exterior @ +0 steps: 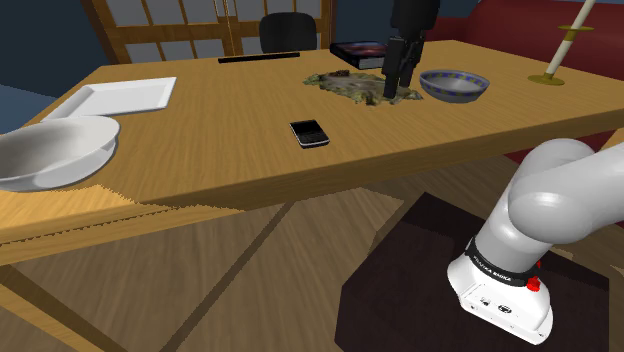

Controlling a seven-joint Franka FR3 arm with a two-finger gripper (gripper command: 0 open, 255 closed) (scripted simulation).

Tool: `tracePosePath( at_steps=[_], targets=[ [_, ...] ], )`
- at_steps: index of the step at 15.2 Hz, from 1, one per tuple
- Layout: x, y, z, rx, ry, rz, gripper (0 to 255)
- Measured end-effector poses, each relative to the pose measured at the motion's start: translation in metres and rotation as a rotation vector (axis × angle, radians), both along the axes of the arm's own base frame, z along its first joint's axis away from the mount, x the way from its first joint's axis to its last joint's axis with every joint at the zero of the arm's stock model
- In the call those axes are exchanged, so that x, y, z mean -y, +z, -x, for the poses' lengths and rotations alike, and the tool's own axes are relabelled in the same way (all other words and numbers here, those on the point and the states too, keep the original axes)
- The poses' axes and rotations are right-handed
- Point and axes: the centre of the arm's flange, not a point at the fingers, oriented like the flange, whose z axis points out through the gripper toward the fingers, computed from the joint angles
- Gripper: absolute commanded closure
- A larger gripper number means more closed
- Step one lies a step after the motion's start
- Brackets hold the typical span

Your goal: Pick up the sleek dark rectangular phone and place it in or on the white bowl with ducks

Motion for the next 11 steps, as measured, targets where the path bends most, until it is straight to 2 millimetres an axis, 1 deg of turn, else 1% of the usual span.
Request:
tracePosePath(
  at_steps=[1,2,5,7,8,9,11],
  targets=[
    [0.000,0.000,0.000,0.000,0.000,0.000,0],
    [-0.005,0.000,-0.003,-0.001,-0.015,0.000,0],
    [-0.032,-0.006,-0.017,-0.006,-0.104,-0.002,0],
    [-0.056,-0.015,-0.034,-0.010,-0.174,-0.003,0],
    [-0.068,-0.016,-0.042,-0.012,-0.209,-0.004,0],
    [-0.076,-0.017,-0.047,-0.014,-0.245,-0.004,0],
    [-0.092,-0.023,-0.067,-0.018,-0.317,-0.006,0]
  ],
)
